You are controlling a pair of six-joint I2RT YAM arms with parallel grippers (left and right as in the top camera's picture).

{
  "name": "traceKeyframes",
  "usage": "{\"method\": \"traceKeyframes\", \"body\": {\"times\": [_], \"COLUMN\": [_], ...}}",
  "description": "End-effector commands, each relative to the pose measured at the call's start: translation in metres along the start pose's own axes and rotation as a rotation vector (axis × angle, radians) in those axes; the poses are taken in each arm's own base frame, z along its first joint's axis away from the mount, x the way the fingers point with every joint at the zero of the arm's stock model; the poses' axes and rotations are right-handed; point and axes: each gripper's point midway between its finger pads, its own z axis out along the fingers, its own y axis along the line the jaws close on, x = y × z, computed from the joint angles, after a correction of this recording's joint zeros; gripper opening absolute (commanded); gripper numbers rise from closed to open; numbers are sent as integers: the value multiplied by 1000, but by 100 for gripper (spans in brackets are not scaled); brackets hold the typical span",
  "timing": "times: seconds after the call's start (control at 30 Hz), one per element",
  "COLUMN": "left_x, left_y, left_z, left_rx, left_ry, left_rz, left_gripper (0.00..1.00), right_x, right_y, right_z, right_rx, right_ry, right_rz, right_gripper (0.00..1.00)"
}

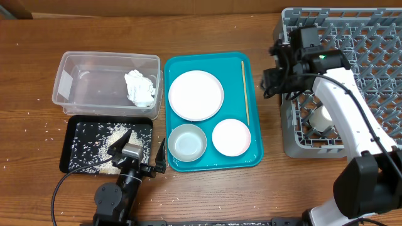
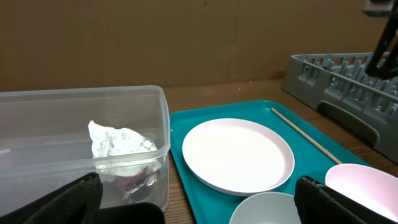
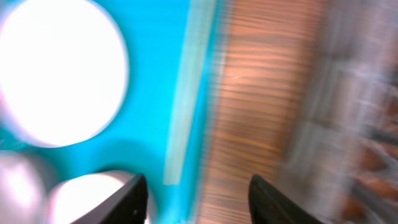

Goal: Sort waste into correct bins and load items into the dishwasher

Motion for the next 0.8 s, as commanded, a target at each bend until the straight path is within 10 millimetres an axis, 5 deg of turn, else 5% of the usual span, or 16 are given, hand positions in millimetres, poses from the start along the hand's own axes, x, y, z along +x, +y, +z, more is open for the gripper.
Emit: {"method": "traceKeyframes", "body": {"times": [0.0, 0.3, 0.63, 0.77], "left_x": [1, 1, 1, 1], "left_y": [3, 3, 3, 3], "left_z": [0, 0, 0, 0], "left_rx": [-14, -14, -14, -14], "left_ry": [-4, -4, -4, -4], "left_rz": [21, 21, 21, 21], "left_gripper": [100, 100, 100, 100], "right_x": [-4, 8, 32, 48], "right_y": [56, 10, -1, -3], "right_z": [-8, 70, 147, 165], "right_rx": [-192, 290, 264, 262], "right_ry": [-27, -59, 73, 134], "right_rz": [-8, 112, 112, 113], "right_gripper": [49, 56, 39, 24]}}
